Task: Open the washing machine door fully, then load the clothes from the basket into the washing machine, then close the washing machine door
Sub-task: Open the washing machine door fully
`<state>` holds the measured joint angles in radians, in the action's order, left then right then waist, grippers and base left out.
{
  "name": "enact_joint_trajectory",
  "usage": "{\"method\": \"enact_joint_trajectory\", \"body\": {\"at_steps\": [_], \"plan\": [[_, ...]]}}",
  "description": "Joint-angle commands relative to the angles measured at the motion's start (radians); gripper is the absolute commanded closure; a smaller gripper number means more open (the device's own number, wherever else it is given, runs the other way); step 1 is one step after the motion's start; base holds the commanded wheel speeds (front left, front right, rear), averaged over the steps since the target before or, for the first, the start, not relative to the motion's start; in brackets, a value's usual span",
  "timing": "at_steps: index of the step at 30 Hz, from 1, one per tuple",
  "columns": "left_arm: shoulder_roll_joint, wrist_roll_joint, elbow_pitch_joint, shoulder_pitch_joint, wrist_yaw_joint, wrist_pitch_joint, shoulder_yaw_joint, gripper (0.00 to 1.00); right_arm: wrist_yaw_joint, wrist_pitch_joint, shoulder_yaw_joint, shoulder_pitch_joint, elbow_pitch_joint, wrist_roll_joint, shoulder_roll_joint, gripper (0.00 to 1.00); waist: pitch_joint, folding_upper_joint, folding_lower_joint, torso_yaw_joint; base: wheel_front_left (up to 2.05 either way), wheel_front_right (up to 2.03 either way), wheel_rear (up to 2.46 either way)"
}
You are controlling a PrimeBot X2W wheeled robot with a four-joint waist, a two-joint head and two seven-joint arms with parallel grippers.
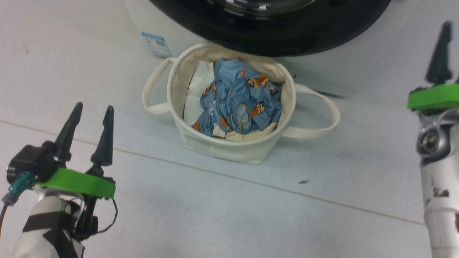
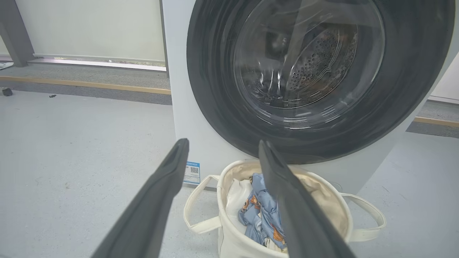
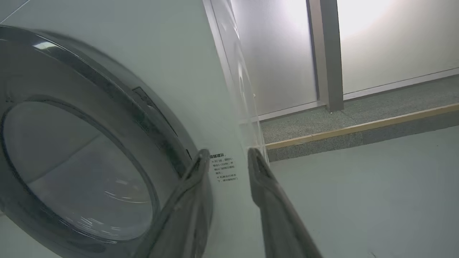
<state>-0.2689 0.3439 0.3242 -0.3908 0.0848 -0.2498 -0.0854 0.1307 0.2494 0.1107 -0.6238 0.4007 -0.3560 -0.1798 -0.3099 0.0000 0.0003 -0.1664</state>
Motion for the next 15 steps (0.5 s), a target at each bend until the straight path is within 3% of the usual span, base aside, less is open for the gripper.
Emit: {"method": "enact_joint_trajectory", "body": {"at_steps": [1,8,15], "plan": [[-0.025,-0.009,-0.035,-0.039,0.003,-0.012,0.045,0.00,0.000,0.012,-0.012,-0.042,-0.032,-0.023,-0.008,1.00,-0.032,0.0000,-0.0002,-0.008,0.00,0.00,0.00],[-0.010,-0.022,-0.020,-0.063,0.019,-0.012,0.065,0.00,0.000,0.000,0.019,-0.159,0.007,-0.352,-0.016,1.00,-0.079,0.0000,-0.0002,-0.023,0.00,0.00,0.00],[0.004,-0.031,-0.005,-0.074,0.031,-0.012,0.088,0.00,0.000,-0.186,0.062,-0.262,0.067,-0.759,-0.027,1.00,-0.098,0.0000,-0.0002,-0.034,0.00,0.00,0.00]]}}
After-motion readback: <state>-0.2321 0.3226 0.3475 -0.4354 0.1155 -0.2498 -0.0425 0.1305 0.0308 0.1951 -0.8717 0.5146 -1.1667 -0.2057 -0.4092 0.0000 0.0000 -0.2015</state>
